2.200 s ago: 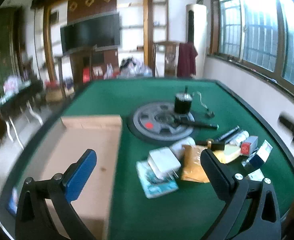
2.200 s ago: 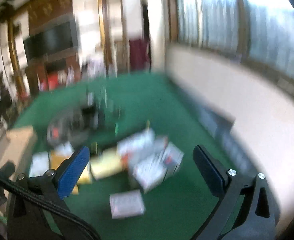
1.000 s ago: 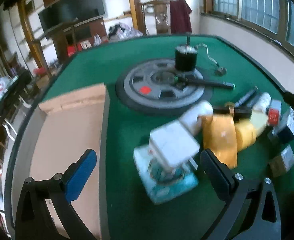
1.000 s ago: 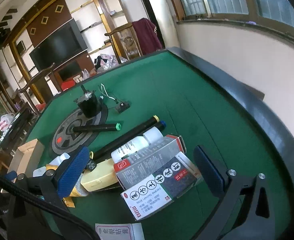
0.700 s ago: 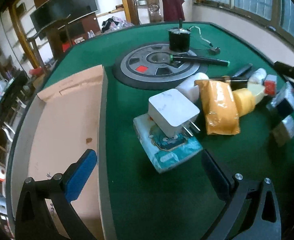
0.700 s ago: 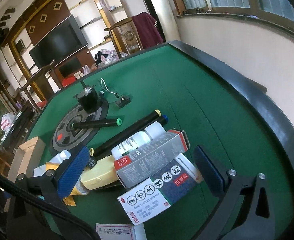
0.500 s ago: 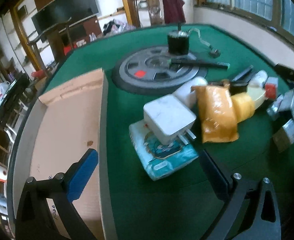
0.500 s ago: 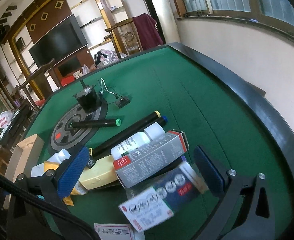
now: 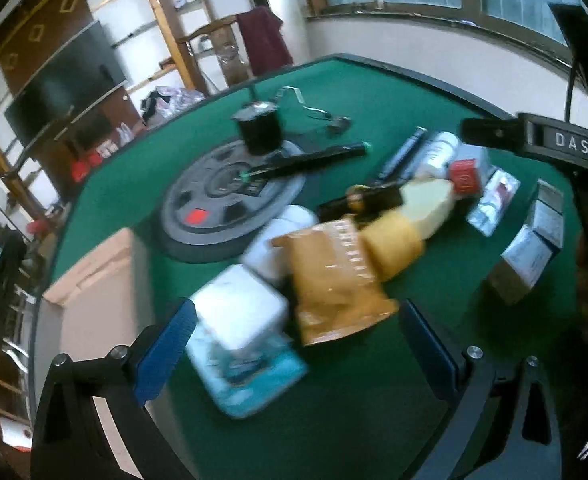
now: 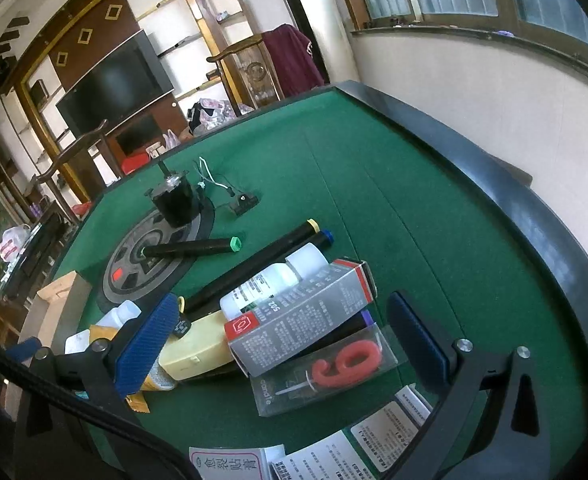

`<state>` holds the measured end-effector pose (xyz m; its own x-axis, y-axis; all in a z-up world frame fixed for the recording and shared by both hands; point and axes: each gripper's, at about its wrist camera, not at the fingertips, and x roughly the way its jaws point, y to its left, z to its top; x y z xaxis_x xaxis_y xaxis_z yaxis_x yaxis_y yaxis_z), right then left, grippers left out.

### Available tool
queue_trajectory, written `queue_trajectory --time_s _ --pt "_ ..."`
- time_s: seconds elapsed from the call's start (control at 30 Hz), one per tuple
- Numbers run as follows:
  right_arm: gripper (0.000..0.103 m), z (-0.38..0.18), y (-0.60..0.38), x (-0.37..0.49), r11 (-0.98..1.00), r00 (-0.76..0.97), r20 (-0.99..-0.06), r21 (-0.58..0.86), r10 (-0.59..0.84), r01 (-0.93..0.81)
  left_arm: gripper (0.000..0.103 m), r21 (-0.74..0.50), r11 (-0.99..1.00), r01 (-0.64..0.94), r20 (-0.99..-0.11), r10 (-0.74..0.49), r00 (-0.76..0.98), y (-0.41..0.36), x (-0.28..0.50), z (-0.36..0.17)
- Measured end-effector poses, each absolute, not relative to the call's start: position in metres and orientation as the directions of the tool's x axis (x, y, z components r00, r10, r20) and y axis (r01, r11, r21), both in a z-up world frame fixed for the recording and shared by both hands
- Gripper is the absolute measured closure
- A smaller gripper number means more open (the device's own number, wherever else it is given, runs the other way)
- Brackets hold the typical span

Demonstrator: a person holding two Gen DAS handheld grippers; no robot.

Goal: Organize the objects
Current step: 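Move the left tool toward the kraft paper envelope in the pile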

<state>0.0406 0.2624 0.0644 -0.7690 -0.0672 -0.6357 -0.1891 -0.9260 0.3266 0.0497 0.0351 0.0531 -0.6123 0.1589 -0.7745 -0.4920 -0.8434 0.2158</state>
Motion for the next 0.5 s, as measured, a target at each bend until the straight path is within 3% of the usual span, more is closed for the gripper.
queue_trajectory --time_s 0.07,0.13,0.2,0.27,0.5 --pt "0.000 0.065 0.263 0.041 -0.927 -0.771 -0.634 0.324 -0.064 -0.190 0.005 0.225 -0.840 -0.493 -0.791 0.138 -0.596 0.050 0.048 0.043" --pt "0.000 0.065 0.263 0.041 -0.927 -0.774 -0.630 0.323 -0.061 -0.189 0.014 0.228 -0.835 -0.501 -0.802 0.131 -0.583 0.061 0.046 0.036" --pt "0.000 0.065 0.263 0.041 -0.927 -0.774 -0.630 0.323 -0.061 -0.190 0.040 0.211 -0.836 -0.506 -0.813 0.137 -0.566 0.067 0.045 0.033" --pt "0.000 0.064 0.263 0.040 -0.926 -0.772 -0.632 0.327 -0.064 -0.191 0.053 0.169 -0.850 -0.499 -0.830 0.150 -0.537 0.069 0.041 0.032" --pt "0.000 0.065 0.263 0.041 -0.923 -0.776 -0.627 0.335 -0.066 -0.192 0.051 0.030 -0.899 -0.438 -0.863 0.197 -0.465 0.061 0.020 0.029"
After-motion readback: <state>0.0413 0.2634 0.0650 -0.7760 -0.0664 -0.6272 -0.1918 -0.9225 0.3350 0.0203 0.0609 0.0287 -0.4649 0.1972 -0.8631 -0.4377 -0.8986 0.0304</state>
